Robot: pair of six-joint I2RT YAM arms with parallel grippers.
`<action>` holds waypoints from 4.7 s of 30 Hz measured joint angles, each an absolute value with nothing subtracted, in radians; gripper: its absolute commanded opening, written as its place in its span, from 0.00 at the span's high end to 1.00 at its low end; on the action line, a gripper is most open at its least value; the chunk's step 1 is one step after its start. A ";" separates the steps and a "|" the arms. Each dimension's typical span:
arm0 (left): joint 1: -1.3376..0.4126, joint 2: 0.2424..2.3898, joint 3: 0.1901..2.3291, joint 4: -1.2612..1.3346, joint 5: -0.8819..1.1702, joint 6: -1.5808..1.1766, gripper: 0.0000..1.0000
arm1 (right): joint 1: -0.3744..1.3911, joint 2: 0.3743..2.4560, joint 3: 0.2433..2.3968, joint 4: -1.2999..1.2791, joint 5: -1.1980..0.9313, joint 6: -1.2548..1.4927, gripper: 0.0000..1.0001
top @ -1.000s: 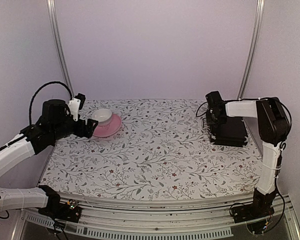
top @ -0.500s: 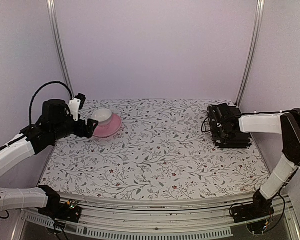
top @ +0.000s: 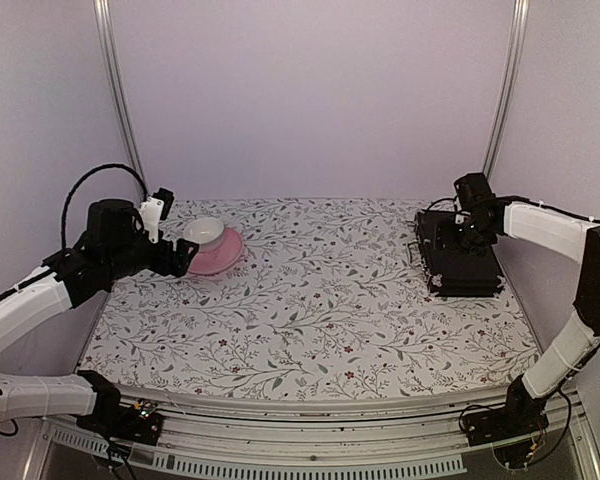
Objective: Pack up texas hold em set
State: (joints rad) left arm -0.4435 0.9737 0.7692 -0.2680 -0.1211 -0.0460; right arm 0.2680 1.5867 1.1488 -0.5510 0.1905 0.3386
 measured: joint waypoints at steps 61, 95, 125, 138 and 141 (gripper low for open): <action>-0.554 0.939 0.545 -0.138 0.093 -0.536 0.23 | 0.672 2.036 1.330 -0.242 -0.506 0.125 0.19; -0.289 1.798 0.882 0.173 0.279 -0.501 0.96 | 0.759 1.935 1.145 -0.051 -0.421 0.462 0.29; -0.507 1.872 0.863 0.232 0.159 -0.571 1.00 | 0.761 1.738 1.097 -0.109 -0.268 0.527 0.28; -0.588 1.662 0.722 0.240 0.167 -0.635 0.87 | 0.771 1.724 1.157 -0.252 -0.150 0.537 0.25; -0.561 1.588 0.720 0.243 0.168 -0.629 0.86 | 0.804 1.765 1.266 -0.323 -0.089 0.522 0.27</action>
State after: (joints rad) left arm -0.5610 1.5879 0.7200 0.2432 0.1680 -0.6289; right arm 0.8040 1.7653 1.2663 -0.3233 -0.0887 0.5220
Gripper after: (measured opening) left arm 0.129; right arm 0.745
